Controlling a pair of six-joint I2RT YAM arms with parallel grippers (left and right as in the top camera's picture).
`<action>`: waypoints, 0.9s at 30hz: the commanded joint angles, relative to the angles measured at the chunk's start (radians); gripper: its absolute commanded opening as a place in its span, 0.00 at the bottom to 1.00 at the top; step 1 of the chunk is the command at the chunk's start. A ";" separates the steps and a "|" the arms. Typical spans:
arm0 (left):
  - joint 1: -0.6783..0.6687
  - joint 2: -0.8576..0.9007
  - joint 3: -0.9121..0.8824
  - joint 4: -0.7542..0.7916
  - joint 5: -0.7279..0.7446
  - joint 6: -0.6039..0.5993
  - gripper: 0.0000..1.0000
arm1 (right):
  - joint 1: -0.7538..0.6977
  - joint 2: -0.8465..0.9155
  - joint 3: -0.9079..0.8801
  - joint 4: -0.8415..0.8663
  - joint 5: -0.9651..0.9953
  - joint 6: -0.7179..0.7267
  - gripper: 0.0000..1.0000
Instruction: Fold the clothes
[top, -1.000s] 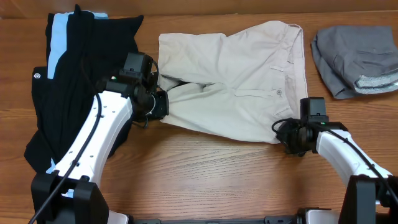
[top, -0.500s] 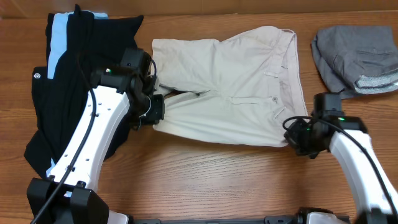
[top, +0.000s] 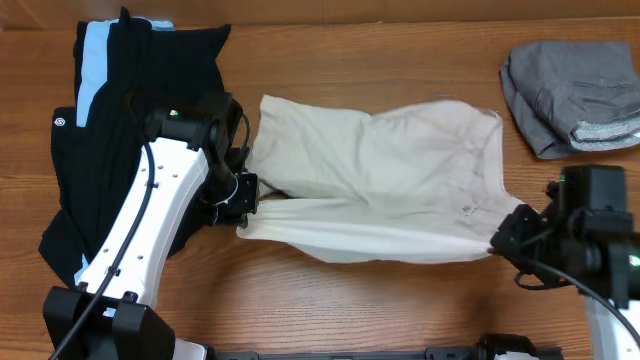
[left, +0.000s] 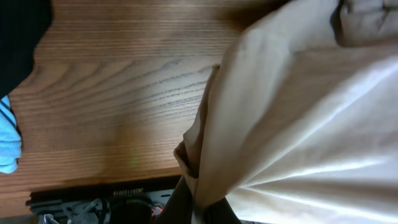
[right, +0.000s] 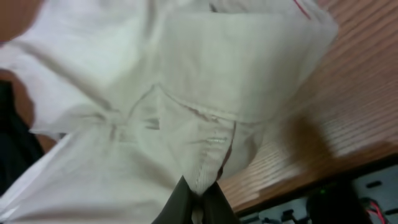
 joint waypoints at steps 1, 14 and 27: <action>0.000 -0.019 0.021 0.013 -0.045 0.040 0.04 | -0.010 0.014 0.050 0.017 0.061 -0.047 0.04; 0.000 0.024 -0.010 0.566 -0.176 -0.027 0.10 | -0.010 0.453 0.048 0.421 0.047 -0.103 0.04; 0.000 0.272 -0.010 1.010 -0.195 -0.046 0.16 | -0.010 0.792 0.048 0.938 -0.015 -0.124 0.04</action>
